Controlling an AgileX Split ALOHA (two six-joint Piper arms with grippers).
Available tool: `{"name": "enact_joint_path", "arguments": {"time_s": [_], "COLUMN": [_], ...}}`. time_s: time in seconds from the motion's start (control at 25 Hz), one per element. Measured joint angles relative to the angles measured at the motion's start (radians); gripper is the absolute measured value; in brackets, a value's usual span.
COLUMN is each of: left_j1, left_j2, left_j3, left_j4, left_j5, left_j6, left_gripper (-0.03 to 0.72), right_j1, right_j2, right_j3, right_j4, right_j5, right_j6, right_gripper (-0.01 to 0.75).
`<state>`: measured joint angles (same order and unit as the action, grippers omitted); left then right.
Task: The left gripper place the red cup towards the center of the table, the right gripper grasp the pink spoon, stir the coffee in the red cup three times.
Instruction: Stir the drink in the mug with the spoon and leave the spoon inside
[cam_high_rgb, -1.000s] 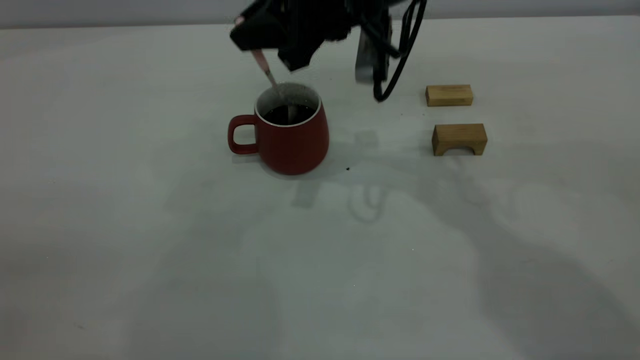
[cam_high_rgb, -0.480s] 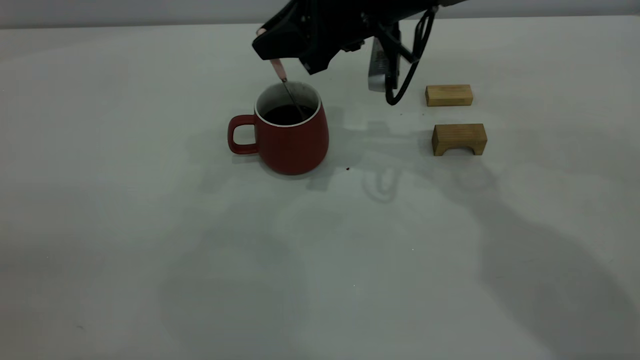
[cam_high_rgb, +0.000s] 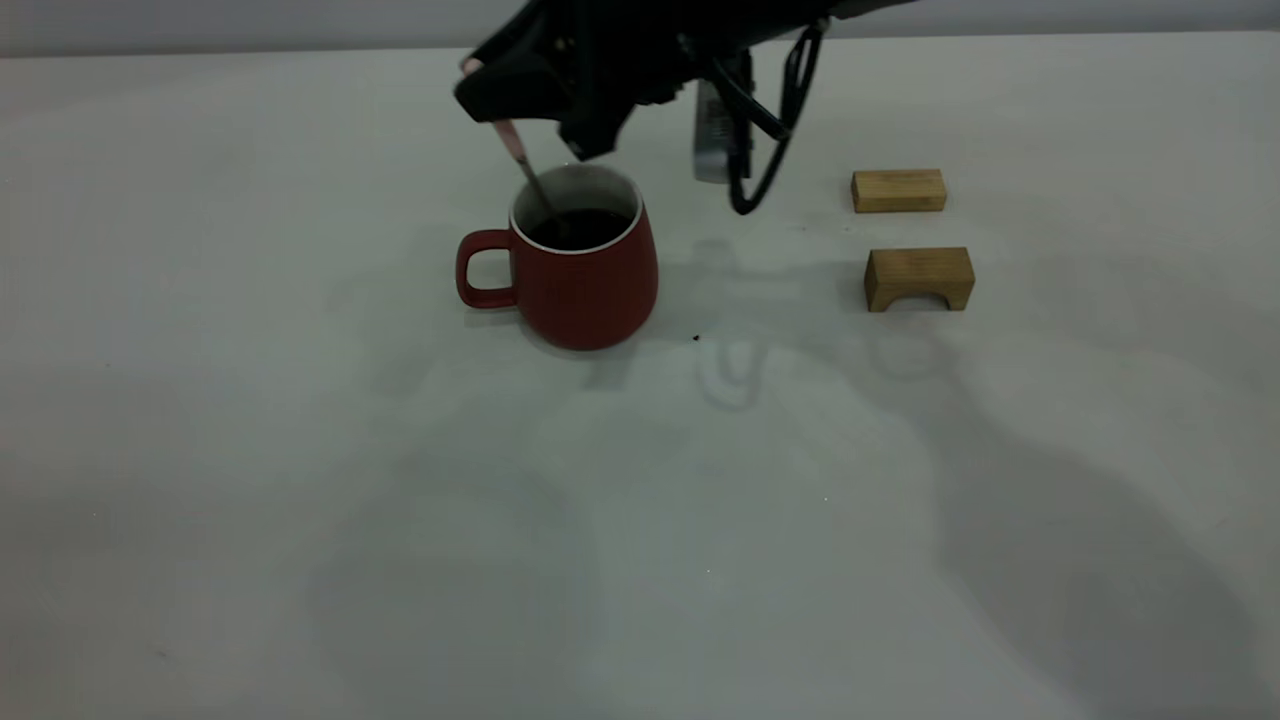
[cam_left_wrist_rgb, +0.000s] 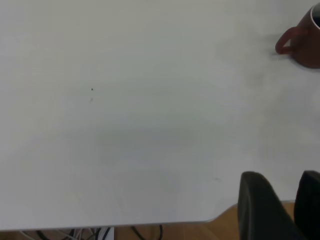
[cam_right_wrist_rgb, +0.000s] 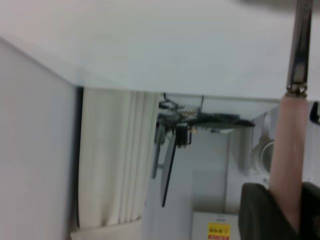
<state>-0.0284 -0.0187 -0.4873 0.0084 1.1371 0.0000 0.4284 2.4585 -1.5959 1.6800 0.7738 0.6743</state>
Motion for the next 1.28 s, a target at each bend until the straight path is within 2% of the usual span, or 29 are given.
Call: {"name": "enact_joint_path", "arguments": {"time_s": [0.12,0.24,0.36,0.44,0.56,0.8,1.08,1.28], "left_j1": [0.0,0.0,0.0,0.0,0.0,0.0,0.0,0.0], "left_j2": [0.0,0.0,0.0,0.0,0.0,0.0,0.0,0.0], "left_j3": [0.0,0.0,0.0,0.0,0.0,0.0,0.0,0.0], "left_j4": [0.0,0.0,0.0,0.0,0.0,0.0,0.0,0.0], "left_j5": [0.0,0.0,0.0,0.0,0.0,0.0,0.0,0.0], "left_j6": [0.0,0.0,0.0,0.0,0.0,0.0,0.0,0.0], "left_gripper": [0.245,0.245,0.245,0.245,0.245,0.245,0.245,0.245], "right_j1": [-0.026,-0.021,0.017,0.036,0.024,-0.036,0.024,0.014], "right_j2": [0.002,0.002,0.003,0.004,0.004,0.004,0.007,0.007], "right_j3": [0.003,0.008,0.006,-0.004,-0.01,-0.01,-0.01,-0.01], "right_j4": [-0.062,-0.094,-0.057,-0.033,-0.025,-0.123,-0.05,-0.052], "right_j5": [0.025,0.031,0.022,0.013,0.01,0.045,0.051,0.047], "right_j6": [0.082,0.133,0.103,0.023,-0.068,0.018,0.041,0.041], "right_gripper": [0.145,0.145,0.145,0.145,0.145,0.145,0.145,0.145]}}
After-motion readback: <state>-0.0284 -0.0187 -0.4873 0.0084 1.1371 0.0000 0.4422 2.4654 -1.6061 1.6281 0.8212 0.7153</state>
